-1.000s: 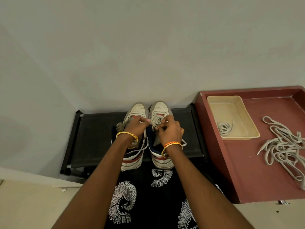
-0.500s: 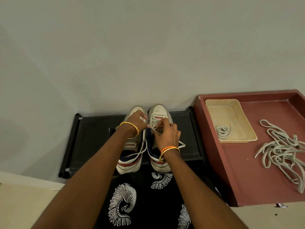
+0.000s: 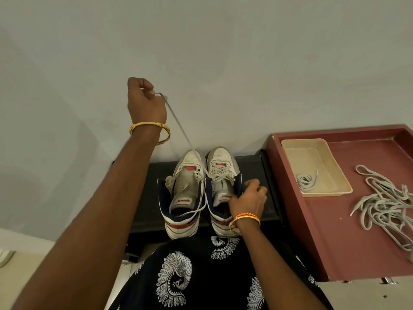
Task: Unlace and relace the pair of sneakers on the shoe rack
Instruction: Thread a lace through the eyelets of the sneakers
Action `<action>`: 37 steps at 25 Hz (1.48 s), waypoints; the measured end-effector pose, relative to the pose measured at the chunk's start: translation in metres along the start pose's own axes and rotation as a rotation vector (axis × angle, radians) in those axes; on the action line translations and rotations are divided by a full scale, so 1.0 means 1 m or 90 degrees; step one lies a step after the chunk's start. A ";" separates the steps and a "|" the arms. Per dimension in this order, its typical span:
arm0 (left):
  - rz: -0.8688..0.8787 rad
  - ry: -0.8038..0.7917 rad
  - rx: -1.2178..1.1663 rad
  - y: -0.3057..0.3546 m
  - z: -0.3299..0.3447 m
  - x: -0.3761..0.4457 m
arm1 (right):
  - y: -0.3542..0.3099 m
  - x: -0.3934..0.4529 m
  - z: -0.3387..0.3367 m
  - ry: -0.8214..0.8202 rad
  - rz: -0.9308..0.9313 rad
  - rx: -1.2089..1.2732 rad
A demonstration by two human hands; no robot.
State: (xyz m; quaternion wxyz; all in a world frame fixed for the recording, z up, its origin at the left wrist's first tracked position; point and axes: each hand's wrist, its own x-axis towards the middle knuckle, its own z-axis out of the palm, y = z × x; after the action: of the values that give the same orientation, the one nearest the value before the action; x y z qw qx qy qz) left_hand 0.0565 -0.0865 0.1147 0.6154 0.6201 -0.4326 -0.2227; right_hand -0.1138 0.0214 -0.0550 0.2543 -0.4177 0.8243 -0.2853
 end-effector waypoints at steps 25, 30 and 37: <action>-0.248 -0.527 0.540 -0.110 0.030 -0.052 | 0.001 0.012 0.013 -0.156 0.060 -0.011; -0.207 -0.578 0.474 -0.098 0.028 -0.061 | 0.001 0.011 0.013 -0.148 0.057 -0.016; -0.274 -0.559 0.460 -0.112 0.040 -0.075 | 0.005 0.012 0.012 -0.153 0.056 0.026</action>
State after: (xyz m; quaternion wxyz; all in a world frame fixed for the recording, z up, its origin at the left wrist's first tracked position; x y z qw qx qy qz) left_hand 0.0139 -0.0633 -0.0176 0.0711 0.7136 -0.5592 -0.4159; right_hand -0.1146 0.0108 -0.0687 0.3722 -0.4072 0.7993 -0.2384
